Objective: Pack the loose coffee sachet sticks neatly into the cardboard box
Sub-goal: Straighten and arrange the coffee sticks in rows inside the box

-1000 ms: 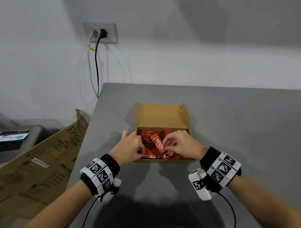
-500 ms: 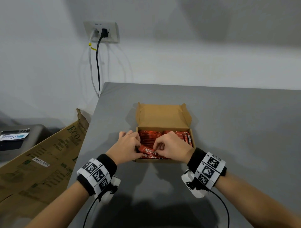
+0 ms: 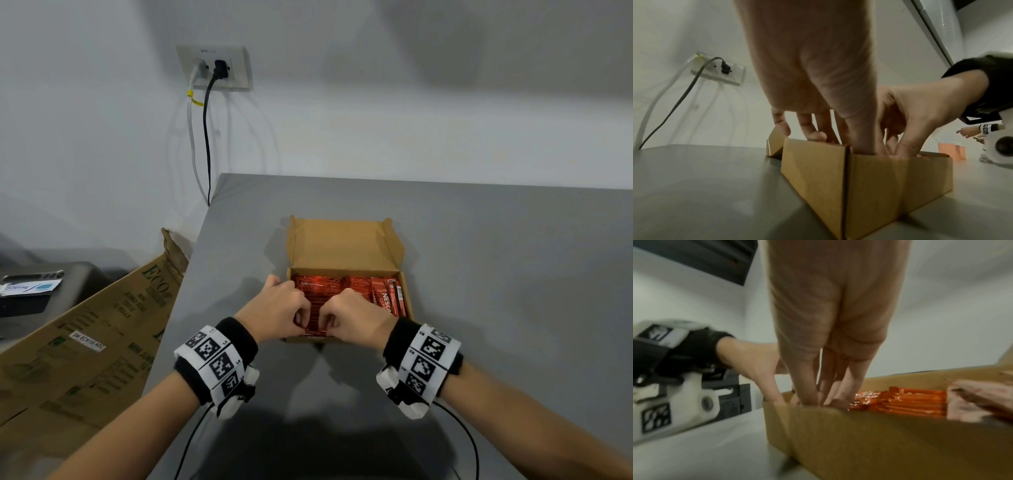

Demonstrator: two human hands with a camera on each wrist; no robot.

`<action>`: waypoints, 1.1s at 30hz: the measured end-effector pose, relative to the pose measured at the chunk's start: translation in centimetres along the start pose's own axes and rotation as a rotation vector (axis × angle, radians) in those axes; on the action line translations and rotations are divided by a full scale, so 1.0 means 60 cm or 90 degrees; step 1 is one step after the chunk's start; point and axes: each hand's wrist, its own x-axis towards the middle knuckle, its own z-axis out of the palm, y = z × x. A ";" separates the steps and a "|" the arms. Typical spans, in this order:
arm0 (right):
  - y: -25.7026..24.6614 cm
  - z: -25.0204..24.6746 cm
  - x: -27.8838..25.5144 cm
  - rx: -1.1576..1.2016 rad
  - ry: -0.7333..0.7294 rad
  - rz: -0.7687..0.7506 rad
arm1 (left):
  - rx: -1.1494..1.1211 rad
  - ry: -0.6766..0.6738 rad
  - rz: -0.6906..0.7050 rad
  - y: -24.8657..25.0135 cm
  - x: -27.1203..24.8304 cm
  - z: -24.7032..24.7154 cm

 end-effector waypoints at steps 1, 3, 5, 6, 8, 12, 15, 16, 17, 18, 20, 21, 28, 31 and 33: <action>0.007 -0.007 -0.007 0.012 0.024 0.017 | 0.009 -0.008 0.003 0.000 0.002 -0.001; 0.037 -0.029 -0.018 0.017 0.136 0.092 | 0.022 -0.015 0.008 0.000 0.005 0.000; 0.078 -0.054 -0.033 -0.007 0.250 0.198 | 0.038 -0.012 0.015 0.000 0.010 0.002; 0.096 -0.064 -0.041 -0.035 0.279 0.247 | 0.044 -0.014 0.019 0.001 0.013 0.002; 0.118 -0.073 -0.053 -0.086 0.269 0.324 | 0.043 -0.022 0.026 0.002 0.016 0.003; 0.115 -0.056 -0.066 -0.084 0.203 0.373 | 0.024 -0.033 0.027 -0.005 0.018 0.001; 0.104 -0.045 -0.068 -0.102 0.156 0.394 | 0.007 -0.045 0.022 -0.009 0.016 0.002; 0.099 -0.044 -0.068 -0.109 0.140 0.398 | 0.010 -0.044 0.023 -0.009 0.016 0.002; 0.094 -0.044 -0.067 -0.112 0.127 0.402 | 0.015 -0.039 0.023 -0.009 0.017 0.003; 0.091 -0.045 -0.066 -0.114 0.115 0.407 | 0.020 -0.034 0.024 -0.008 0.017 0.004; 0.085 -0.046 -0.064 -0.120 0.092 0.414 | 0.029 -0.028 0.023 -0.005 0.016 0.006; 0.084 -0.046 -0.063 -0.120 0.091 0.417 | 0.030 -0.027 0.020 -0.004 0.015 0.006; 0.109 -0.052 -0.073 -0.027 0.235 0.411 | 0.019 -0.034 0.009 -0.003 0.016 0.008; 0.098 -0.052 -0.073 0.168 0.323 0.253 | 0.015 -0.034 0.007 -0.002 0.016 0.008; 0.082 -0.049 -0.071 0.264 0.347 0.168 | 0.012 -0.033 0.007 -0.002 0.016 0.008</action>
